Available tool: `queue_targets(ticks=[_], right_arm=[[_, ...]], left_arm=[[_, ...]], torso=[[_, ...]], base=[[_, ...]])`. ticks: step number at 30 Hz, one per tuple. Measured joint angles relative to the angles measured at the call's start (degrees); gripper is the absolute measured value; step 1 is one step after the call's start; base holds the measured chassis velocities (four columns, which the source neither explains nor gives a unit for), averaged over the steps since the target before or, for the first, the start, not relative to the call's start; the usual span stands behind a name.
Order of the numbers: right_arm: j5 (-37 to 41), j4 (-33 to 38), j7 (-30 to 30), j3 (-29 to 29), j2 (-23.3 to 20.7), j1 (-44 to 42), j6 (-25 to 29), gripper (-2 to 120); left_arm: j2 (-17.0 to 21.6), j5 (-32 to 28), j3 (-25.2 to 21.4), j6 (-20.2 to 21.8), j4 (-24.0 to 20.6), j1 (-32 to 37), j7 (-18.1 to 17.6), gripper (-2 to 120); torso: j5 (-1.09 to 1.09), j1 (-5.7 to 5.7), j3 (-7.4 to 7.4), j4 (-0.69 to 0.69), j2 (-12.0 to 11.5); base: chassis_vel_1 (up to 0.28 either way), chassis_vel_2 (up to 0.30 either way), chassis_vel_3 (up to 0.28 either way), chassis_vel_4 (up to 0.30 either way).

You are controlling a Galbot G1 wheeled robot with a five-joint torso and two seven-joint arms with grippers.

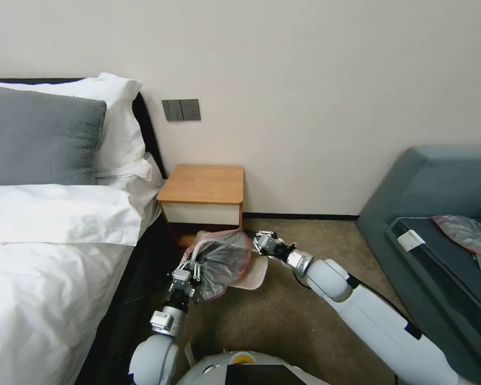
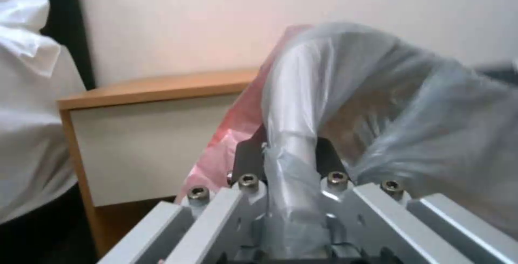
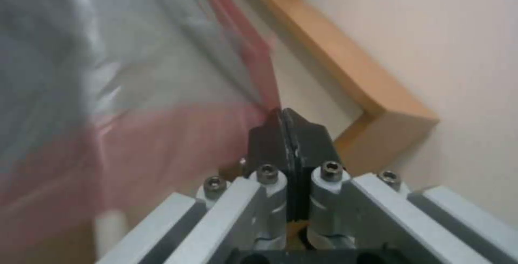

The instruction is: Pick up the garbage bag from the table and place it over the trash can.

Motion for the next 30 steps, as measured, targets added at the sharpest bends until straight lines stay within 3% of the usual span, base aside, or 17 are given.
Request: queue_targets(ticks=[12,14,20,24,26,27,28,30], right_arm=[[2.9,2.3,0.6,6.0,-6.1,-3.9,0.4,0],[2.9,2.9,1.1,6.5,-6.1,-4.9,0.9,0],[4.7,7.6,6.2,7.4,-3.6,-9.4,2.3,19],[10.7,13.0,10.4,6.8,-0.3,-12.4,3.2,27],[7.6,14.3,9.9,6.7,1.0,-13.5,5.7,27],[1.6,13.9,7.5,7.0,1.4,-13.6,8.9,27],[1.6,13.9,7.5,7.0,1.4,-13.6,8.9,27],[-8.4,12.8,2.7,7.8,1.2,-13.0,14.4,28]], left_arm=[[-0.7,-6.6,-2.2,0.3,0.6,-0.8,-0.2,4],[-0.8,-7.0,-2.2,0.7,0.7,-0.8,-0.6,4],[-1.5,-9.4,-2.4,2.7,1.0,-1.3,-2.7,4],[-1.8,-13.9,-2.2,6.4,-0.2,-1.4,-5.2,4],[-1.7,-17.4,-2.0,9.8,-1.8,-1.5,-6.8,4],[-1.4,-19.2,-2.0,12.3,-2.9,-1.5,-7.6,4],[-1.4,-19.2,-2.0,12.3,-2.9,-1.5,-7.6,4],[-0.8,-22.4,-2.1,16.4,-5.2,-1.5,-8.9,4]], torso=[[-0.01,0.00,0.00,0.01,0.0],[0.00,0.00,0.00,0.01,0.0],[0.00,0.00,0.00,0.00,0.0],[-0.01,0.00,0.00,0.00,0.0],[-0.02,0.00,0.00,-0.01,0.0],[-0.01,0.00,0.00,-0.01,0.0],[-0.01,0.00,0.00,-0.01,0.0],[0.00,0.00,0.00,-0.01,0.0]], base=[[0.000,0.000,0.000,0.000],[0.000,0.000,0.000,0.000],[0.000,0.000,0.000,0.000],[0.000,0.000,0.000,0.000],[0.000,0.000,0.000,0.000],[0.000,0.000,0.000,0.000],[0.000,0.000,0.000,0.000],[0.000,0.000,0.000,0.000]])
